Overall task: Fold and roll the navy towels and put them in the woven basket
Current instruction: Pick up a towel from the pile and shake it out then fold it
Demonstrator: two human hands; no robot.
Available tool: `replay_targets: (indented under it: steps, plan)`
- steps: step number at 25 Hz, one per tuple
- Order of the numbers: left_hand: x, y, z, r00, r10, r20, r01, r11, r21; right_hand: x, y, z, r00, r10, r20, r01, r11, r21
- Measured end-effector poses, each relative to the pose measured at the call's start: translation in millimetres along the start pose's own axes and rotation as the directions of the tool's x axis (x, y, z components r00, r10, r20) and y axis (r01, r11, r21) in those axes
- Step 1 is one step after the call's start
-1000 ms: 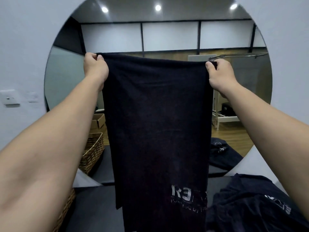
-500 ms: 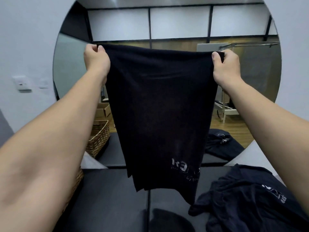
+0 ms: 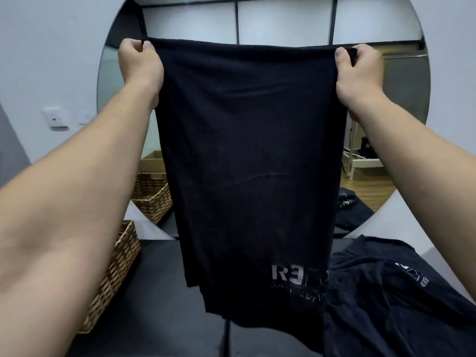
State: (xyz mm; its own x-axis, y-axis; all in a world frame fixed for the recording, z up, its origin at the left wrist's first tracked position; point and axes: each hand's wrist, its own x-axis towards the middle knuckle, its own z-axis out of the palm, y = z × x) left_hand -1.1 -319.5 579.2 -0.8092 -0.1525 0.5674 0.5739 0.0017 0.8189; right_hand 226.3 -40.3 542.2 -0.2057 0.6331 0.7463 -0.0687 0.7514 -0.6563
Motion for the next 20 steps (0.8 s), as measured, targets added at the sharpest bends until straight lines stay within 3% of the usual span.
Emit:
replay_targets:
  steps: [5,9,13,20]
  plan:
    - [-5,-21,7,0.995,-0.059,0.083,0.058,0.998,0.016,-11,19,4,0.996,0.048,0.072,-0.045,0.998,-0.049]
    - [-11,-79,22,0.965,-0.178,0.191,0.165,0.983,0.085,-28,67,21,0.97,0.139,0.2,-0.112,0.983,-0.143]
    - [-26,-187,50,0.898,-0.329,0.291,0.285,0.941,0.185,-59,151,61,0.922,0.254,0.293,-0.178,0.949,-0.261]
    - [-79,-390,104,0.763,-0.557,0.327,0.401,0.806,0.435,-127,321,147,0.772,0.524,0.361,-0.383,0.836,-0.394]
